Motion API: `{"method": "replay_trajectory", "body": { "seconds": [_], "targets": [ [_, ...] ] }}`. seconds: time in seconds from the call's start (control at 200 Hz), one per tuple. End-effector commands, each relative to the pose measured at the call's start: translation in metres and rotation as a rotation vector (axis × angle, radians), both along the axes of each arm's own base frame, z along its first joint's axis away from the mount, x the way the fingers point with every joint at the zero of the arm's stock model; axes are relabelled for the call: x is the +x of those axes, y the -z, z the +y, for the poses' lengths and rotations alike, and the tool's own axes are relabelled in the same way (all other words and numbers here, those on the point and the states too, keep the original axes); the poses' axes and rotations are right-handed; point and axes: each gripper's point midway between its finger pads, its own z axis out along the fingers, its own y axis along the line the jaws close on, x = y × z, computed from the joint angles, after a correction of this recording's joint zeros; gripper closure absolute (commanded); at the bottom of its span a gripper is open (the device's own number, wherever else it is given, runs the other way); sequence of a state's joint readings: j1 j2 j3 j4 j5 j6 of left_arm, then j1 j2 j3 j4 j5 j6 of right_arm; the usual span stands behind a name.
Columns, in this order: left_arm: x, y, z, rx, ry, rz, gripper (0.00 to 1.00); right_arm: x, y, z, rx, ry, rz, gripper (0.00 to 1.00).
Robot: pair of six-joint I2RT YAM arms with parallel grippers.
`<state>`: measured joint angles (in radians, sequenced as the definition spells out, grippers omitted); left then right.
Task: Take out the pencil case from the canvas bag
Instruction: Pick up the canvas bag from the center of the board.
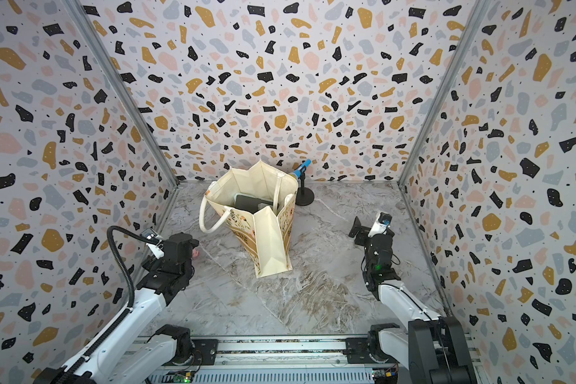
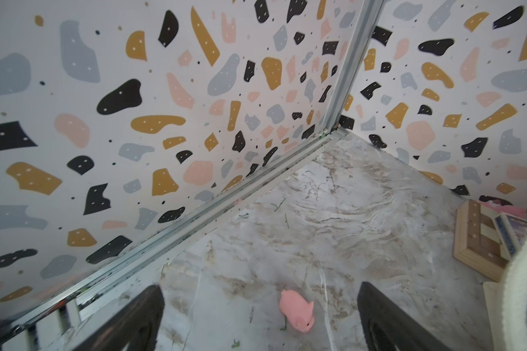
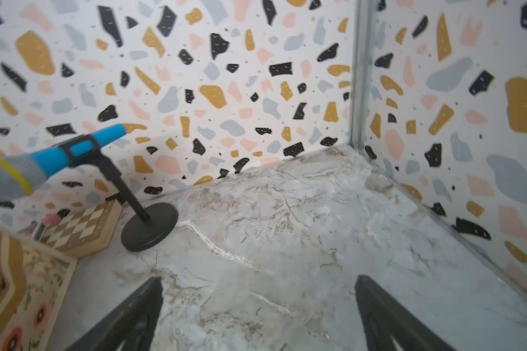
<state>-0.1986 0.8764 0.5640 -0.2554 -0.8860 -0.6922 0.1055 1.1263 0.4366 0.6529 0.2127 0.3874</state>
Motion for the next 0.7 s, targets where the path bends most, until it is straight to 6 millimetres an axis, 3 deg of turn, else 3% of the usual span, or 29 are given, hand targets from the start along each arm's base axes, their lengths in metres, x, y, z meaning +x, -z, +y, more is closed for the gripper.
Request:
{"method": "replay_trajectory", "body": {
  "seconds": [0.0, 0.13, 0.31, 0.501, 0.696],
  "targets": [
    [-0.017, -0.001, 0.006, -0.012, -0.062, 0.040, 0.01, -0.003, 0.012, 0.000, 0.171, 0.019, 0.077, 0.01],
    [-0.005, 0.000, -0.007, -0.030, 0.041, 0.101, 0.01, 0.006, 0.007, 0.014, 0.240, -0.042, 0.151, 0.01],
    [0.005, 0.000, -0.028, -0.126, 0.152, 0.108, 0.01, 0.018, -0.026, 0.064, 0.247, -0.280, 0.163, 0.01],
    [-0.005, -0.026, -0.034, -0.204, 0.171, 0.053, 0.01, 0.014, -0.077, 0.147, 0.200, -0.547, 0.153, 0.03],
    [-0.009, -0.049, -0.046, -0.220, 0.270, 0.082, 0.01, 0.009, -0.109, 0.223, 0.147, -0.751, 0.229, 0.05]
  ]
}}
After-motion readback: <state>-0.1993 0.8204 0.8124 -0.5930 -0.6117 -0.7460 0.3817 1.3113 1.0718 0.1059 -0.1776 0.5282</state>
